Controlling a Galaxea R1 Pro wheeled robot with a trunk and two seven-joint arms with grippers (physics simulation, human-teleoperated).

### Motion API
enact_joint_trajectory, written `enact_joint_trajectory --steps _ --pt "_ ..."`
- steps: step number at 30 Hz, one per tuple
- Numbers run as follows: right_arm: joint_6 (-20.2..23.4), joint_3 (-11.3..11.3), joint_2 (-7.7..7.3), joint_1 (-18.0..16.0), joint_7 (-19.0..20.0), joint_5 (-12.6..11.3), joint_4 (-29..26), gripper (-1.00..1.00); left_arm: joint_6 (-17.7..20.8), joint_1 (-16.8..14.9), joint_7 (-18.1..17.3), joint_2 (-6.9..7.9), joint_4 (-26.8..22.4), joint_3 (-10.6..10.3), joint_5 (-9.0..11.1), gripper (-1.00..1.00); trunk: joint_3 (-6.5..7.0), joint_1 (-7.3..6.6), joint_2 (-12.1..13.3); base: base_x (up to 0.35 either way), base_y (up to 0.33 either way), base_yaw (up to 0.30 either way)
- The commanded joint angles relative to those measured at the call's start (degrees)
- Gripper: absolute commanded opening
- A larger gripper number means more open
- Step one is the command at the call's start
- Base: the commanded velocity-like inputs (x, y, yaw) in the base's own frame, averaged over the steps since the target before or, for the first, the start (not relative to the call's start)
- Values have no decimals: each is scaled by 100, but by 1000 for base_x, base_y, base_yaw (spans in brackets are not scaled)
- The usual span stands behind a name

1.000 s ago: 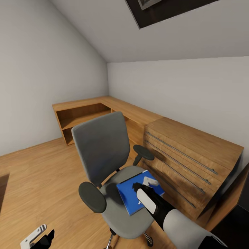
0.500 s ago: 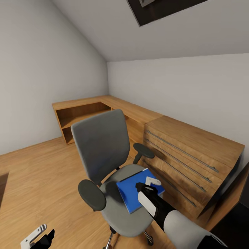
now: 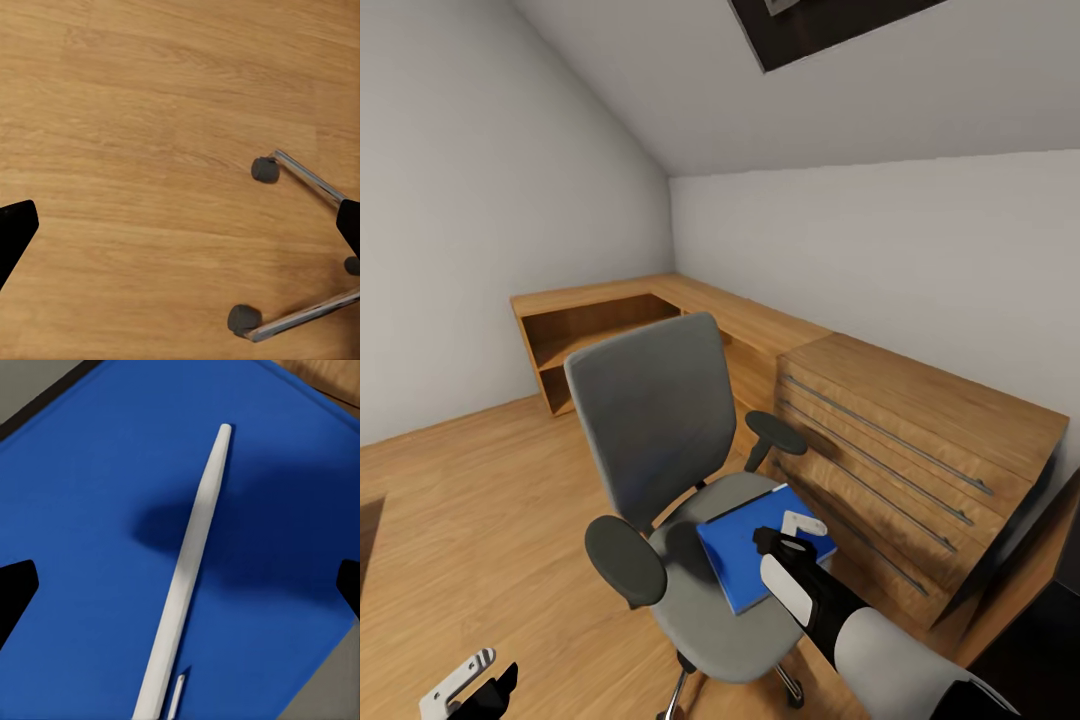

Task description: In the bedroom, organize the workspace by keeping the computer under the desk, ensuring the monitor is on the desk, placing the keyboard on the desk next to the monitor, placing the mouse on the desk next to the keyboard, moving the folder from the swivel chair onto the desk next to the mouse, stacking the notebook on top of the folder with the pen on top of the notebook, and positioning the swivel chair next to the desk.

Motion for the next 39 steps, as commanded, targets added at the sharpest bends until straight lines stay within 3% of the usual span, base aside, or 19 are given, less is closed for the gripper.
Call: enact_joint_trajectory --steps 1,5,13,19,24,39 --pt "36 36 -4 -7 -26 -12 -7 100 26 3 26 1 -15 3 32 100 -5 0 -3 0 0 0" --pt "35 36 -4 -7 15 -12 -7 100 26 3 26 -2 -15 3 32 100 -5 0 -3 0 0 0" --pt "35 42 -5 -7 40 -12 -7 100 26 3 26 -12 -15 3 32 100 -148 176 -324 0 0 0" --pt "-14 49 -2 -7 46 -6 -7 100 26 3 26 -16 -15 3 32 100 -148 176 -324 0 0 0" --pt "-47 49 1 -7 44 -3 -7 100 26 3 26 -16 -15 3 32 100 -238 285 -524 0 0 0" --pt "-53 53 4 -7 43 -3 -4 100 26 3 26 -16 -15 3 32 100 -238 285 -524 0 0 0"
